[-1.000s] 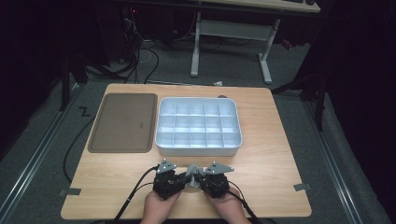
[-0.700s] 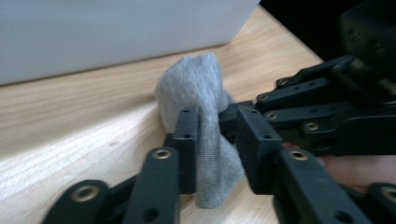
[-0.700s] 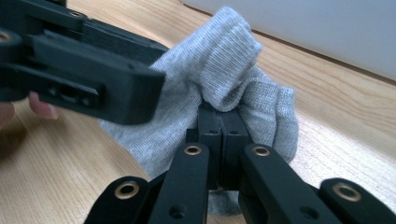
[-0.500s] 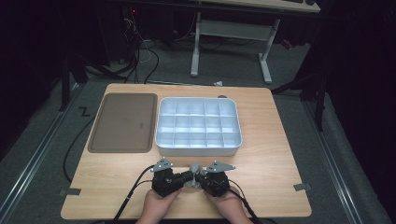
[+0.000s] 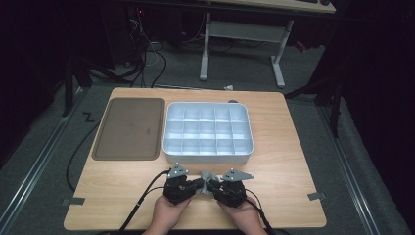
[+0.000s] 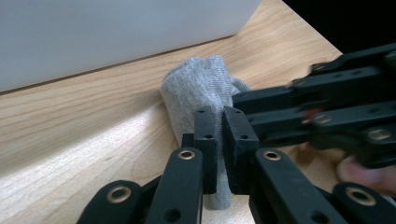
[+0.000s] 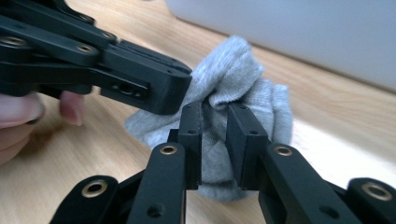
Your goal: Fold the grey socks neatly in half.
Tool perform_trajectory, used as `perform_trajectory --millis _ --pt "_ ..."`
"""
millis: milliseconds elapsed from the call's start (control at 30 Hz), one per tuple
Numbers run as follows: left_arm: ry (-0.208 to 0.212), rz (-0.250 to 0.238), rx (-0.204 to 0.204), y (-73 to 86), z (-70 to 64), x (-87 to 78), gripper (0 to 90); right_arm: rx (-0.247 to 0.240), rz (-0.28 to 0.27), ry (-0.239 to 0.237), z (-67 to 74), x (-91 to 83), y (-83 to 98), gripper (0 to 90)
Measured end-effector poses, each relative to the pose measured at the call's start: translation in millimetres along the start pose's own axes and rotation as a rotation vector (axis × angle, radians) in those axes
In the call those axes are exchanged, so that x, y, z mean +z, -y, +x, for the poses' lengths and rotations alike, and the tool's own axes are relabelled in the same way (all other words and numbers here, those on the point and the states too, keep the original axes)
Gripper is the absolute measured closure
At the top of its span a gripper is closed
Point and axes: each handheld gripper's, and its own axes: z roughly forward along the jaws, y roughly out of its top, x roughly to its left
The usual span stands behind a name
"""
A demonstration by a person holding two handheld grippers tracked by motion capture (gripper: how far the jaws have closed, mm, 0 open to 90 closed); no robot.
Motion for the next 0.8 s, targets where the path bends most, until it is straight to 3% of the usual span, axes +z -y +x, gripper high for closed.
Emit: perform_trajectory --millis 33,67,167,200,267,333,433,633,800 --pt "0.000 0.002 0.002 0.0 -1.0 0.5 85.2 0.000 0.000 0.000 0.0 0.0 0.0 76.5" --pt "-0.002 0.001 0.008 0.1 -3.0 1.8 85.2 -0.017 -0.035 0.026 -2.1 -11.0 1.1 77.4" --pt "-0.001 0.002 0.014 0.1 -4.8 2.6 85.2 0.013 -0.061 0.060 -8.9 -21.8 3.4 77.4" --pt "-0.001 0.001 0.017 0.2 -5.6 3.1 85.2 0.063 -0.070 0.059 -19.0 -26.6 6.9 76.1" --pt "0.001 0.005 0.023 0.0 -6.6 3.6 85.2 0.074 -0.057 0.051 -22.5 -25.3 8.6 74.8" --pt "0.000 0.001 0.021 -0.7 -7.4 3.6 85.2 0.090 0.000 0.056 -22.8 -17.7 11.7 77.5" --pt "-0.001 0.002 0.027 -1.9 -9.0 2.8 85.2 0.070 0.028 0.063 -19.5 -12.3 13.1 85.1" --pt "0.007 -0.002 0.039 -6.7 -16.5 2.0 85.0 0.022 0.040 0.052 -10.7 -4.0 11.8 86.2" --pt "0.029 0.016 0.052 -7.7 -21.2 6.5 84.4 0.011 0.038 0.051 -8.2 -1.5 11.6 86.3"
